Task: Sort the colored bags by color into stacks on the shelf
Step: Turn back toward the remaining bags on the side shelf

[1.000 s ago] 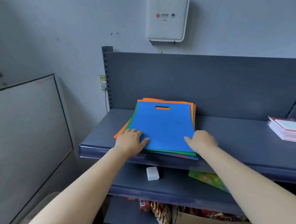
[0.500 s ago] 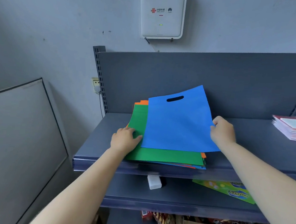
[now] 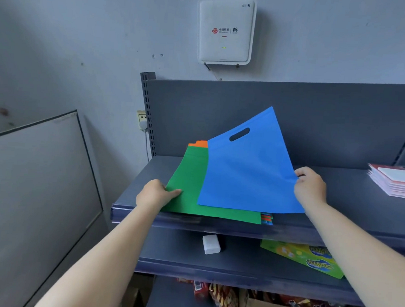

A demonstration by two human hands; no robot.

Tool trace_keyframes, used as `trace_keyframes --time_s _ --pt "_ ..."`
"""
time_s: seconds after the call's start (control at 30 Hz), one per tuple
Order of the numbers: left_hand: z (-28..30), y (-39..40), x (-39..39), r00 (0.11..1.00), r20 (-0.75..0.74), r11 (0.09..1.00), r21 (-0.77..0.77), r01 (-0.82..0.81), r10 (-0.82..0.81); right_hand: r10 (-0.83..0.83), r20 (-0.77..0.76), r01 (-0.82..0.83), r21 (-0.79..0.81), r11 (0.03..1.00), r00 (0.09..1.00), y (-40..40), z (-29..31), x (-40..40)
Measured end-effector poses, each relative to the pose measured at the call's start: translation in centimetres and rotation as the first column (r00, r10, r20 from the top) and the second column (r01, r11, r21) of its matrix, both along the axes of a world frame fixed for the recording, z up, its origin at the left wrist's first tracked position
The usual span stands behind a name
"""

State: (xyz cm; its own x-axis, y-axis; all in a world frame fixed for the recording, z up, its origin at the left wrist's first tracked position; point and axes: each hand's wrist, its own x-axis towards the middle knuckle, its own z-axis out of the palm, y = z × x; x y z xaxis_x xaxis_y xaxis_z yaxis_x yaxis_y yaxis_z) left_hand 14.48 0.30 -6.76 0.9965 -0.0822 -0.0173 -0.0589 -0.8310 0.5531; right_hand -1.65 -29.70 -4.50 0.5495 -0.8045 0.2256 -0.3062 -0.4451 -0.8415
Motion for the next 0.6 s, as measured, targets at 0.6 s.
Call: trace_keyframes --time_s 0.6 --pt "4.4 7.7 -12.2 0.937 0.330 0.973 -0.229 -0.034 0.111 0.182 0.155 -0.202 0.130 0.971 0.971 6.1 -2.2 -7.8"
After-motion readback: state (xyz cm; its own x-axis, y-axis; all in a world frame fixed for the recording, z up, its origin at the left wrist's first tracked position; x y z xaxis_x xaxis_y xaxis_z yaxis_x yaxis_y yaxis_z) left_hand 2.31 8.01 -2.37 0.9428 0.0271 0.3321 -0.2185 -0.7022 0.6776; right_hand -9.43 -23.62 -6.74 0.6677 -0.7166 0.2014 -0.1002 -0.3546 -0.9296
